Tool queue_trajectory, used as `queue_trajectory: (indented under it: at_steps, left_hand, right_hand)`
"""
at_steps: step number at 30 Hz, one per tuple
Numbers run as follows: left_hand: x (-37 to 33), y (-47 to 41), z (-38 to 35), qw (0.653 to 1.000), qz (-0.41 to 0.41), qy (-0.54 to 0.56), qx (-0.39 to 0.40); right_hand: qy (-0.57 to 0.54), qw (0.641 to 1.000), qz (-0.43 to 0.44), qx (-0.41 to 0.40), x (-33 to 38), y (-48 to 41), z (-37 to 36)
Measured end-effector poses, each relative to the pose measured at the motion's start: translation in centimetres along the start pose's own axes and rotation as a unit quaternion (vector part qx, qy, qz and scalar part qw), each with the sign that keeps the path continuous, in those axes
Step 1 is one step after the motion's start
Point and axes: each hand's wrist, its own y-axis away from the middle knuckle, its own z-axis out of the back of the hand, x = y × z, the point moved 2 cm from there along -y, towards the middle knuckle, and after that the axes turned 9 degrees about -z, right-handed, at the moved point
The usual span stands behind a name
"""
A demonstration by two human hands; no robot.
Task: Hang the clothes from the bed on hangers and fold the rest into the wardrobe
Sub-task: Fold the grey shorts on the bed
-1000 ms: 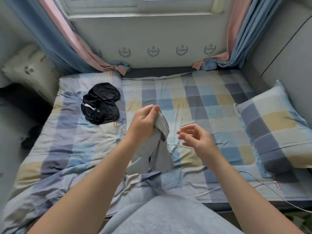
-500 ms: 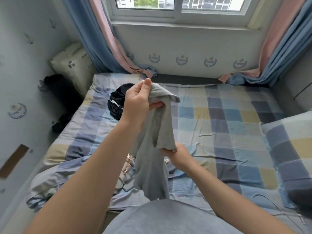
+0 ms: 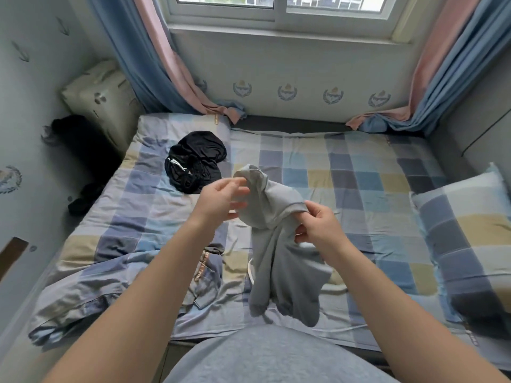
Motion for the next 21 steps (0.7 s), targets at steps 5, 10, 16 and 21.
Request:
queue_trajectory:
  at_steps: [5,10,16,21]
  left_hand:
    - [3.9,1.3,-2.1,0.975,0.010,-0.105,0.194]
    - [7.2,2.5,-5.3,0.943,-0.005,-0.177,0.283]
    - [8.5,1.6,-4.5,0.946,-0.106,-0.272,0.141]
    - [7.1,0.9,-2.6,0.973,-0.106,-0.187,0.087]
  right_hand:
    - [-0.074,0.997,0.034,-0.002,2.4,0.6,1.1]
    - [-0.130,0.990,0.054,0.027,4.9,1.2,1.6]
    - [-0.170,0.982,0.081,0.004,6.1,0.6,2.5]
    - [-0.172,0.983,0.059,-0.003,5.2,-0.2,2.7]
